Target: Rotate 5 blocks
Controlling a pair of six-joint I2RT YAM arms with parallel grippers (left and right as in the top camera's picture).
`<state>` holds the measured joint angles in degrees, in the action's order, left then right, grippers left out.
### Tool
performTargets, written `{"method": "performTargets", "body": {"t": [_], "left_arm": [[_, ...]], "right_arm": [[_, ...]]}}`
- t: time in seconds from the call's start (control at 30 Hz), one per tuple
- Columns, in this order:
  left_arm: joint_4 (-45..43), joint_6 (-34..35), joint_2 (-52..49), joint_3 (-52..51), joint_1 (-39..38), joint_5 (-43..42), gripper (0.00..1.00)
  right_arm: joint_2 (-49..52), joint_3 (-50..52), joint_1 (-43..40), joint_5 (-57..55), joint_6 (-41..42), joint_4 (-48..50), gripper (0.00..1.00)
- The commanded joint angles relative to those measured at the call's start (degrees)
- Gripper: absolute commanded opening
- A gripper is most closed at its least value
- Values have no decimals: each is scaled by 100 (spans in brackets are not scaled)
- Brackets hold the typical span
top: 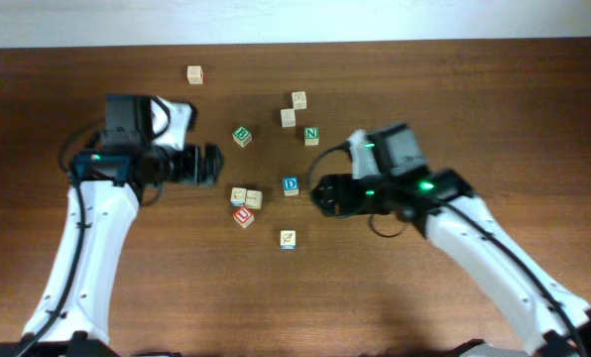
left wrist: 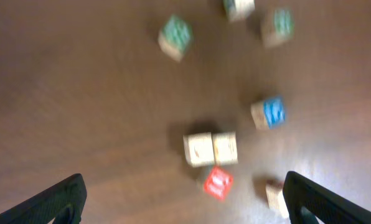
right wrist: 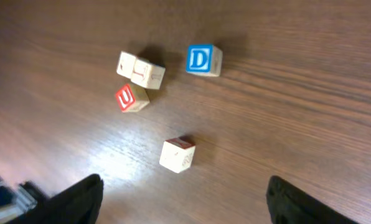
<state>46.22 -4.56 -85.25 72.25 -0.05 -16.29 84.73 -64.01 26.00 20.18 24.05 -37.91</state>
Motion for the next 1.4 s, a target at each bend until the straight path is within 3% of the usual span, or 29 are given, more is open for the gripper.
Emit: {"method": "performTargets", "body": {"t": [0.0, 0.27, 0.5, 0.83, 1.13, 1.37], "left_arm": [[13, 717, 31, 555, 87, 813, 99], [83, 1565, -105, 579, 98, 2538, 99], [81, 1589, -452, 579, 98, 2579, 99], [85, 1587, -680, 579, 98, 2579, 99], [105, 1587, -680, 579, 96, 2575, 99], [146, 1587, -680, 579, 96, 2557, 99]], "right_arm": [[470, -264, 599, -1158, 852, -109, 76], [1475, -267, 1292, -1187, 1488, 96, 71], [1803, -267, 1484, -1261, 2146, 417, 61], [2391, -667, 1751, -1335, 2234, 304, 57], [2444, -754, 1792, -1425, 2238, 103, 35], [2452, -754, 1974, -1491, 2302, 63, 35]]}}
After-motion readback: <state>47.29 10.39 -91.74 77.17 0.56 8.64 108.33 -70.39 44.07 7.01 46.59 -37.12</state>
